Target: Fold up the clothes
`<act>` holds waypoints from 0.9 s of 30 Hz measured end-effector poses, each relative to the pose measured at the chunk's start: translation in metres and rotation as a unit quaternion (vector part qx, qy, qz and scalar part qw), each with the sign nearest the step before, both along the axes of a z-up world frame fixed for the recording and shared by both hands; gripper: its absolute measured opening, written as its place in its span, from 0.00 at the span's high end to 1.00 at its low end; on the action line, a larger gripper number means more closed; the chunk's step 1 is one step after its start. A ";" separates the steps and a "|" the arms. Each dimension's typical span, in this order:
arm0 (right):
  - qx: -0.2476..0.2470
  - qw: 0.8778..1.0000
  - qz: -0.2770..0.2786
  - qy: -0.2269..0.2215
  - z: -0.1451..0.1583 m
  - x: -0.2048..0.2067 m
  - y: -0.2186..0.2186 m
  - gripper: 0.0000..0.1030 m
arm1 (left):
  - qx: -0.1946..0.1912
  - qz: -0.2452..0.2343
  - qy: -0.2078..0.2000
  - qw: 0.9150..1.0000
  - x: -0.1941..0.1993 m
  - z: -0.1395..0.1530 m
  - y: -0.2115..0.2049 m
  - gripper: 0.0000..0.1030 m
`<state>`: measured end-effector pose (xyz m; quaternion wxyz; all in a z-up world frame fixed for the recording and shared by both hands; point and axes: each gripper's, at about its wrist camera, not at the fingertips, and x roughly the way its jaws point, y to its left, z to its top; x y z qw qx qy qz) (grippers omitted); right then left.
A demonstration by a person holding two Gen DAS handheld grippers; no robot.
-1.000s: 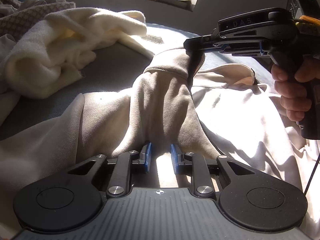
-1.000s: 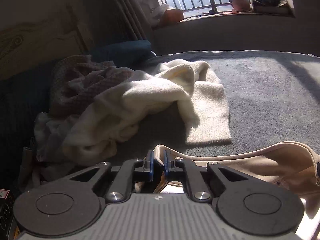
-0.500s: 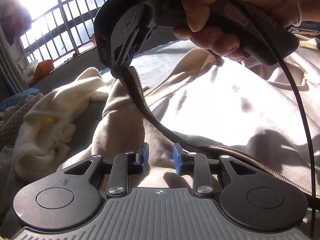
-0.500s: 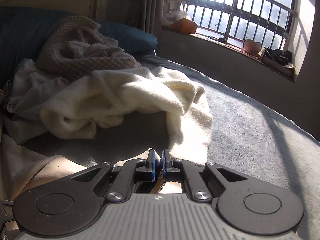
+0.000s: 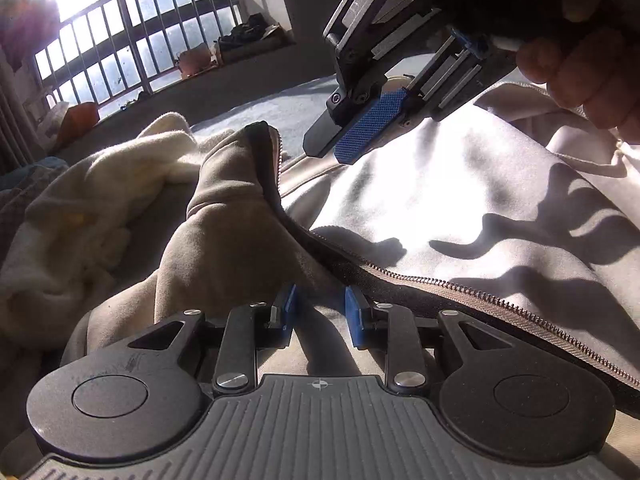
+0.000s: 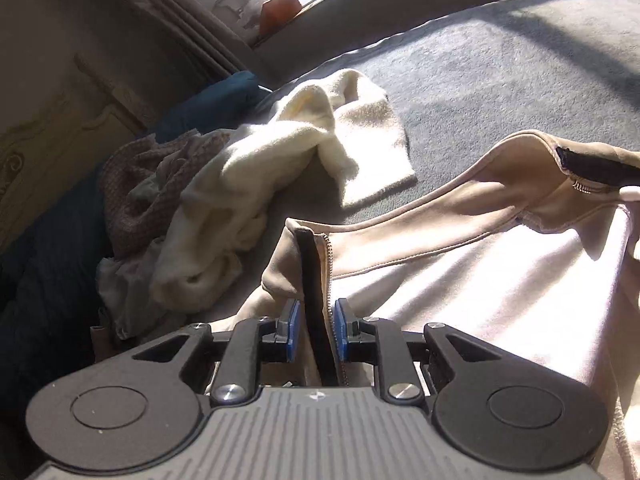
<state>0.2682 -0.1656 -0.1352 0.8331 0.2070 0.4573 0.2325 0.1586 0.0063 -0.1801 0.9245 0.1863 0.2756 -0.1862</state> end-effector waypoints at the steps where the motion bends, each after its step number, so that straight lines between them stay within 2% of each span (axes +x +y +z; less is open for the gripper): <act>1: -0.007 1.000 0.005 0.020 -0.011 -0.002 0.001 0.80 | -0.001 0.000 0.001 1.000 0.000 0.000 0.000 0.75; 4: 0.011 0.997 0.014 0.073 -0.038 -0.007 0.004 0.80 | -0.009 0.003 0.003 1.000 0.001 0.002 0.002 0.74; 6: 0.014 0.997 0.012 0.070 -0.042 -0.010 0.006 0.80 | -0.013 0.012 -0.001 1.000 -0.001 0.004 0.004 0.71; 10: -0.002 0.997 0.026 0.070 -0.038 -0.016 0.011 0.80 | -0.013 0.049 -0.014 0.999 -0.010 0.015 0.017 0.70; 14: -0.018 0.997 0.040 0.069 -0.034 -0.022 0.016 0.80 | -0.037 0.088 -0.016 0.995 -0.030 0.032 0.047 0.70; 18: -0.034 0.996 0.054 0.068 -0.030 -0.028 0.020 0.81 | -0.078 0.137 -0.003 0.988 -0.050 0.046 0.081 0.70; 22: -0.074 0.994 0.067 0.049 -0.025 -0.040 0.030 0.84 | -0.089 0.172 0.009 0.981 -0.077 0.048 0.104 0.70; 27: -0.111 0.992 0.058 0.005 -0.008 -0.059 0.040 0.96 | -0.098 0.197 0.024 0.975 -0.092 0.039 0.119 0.70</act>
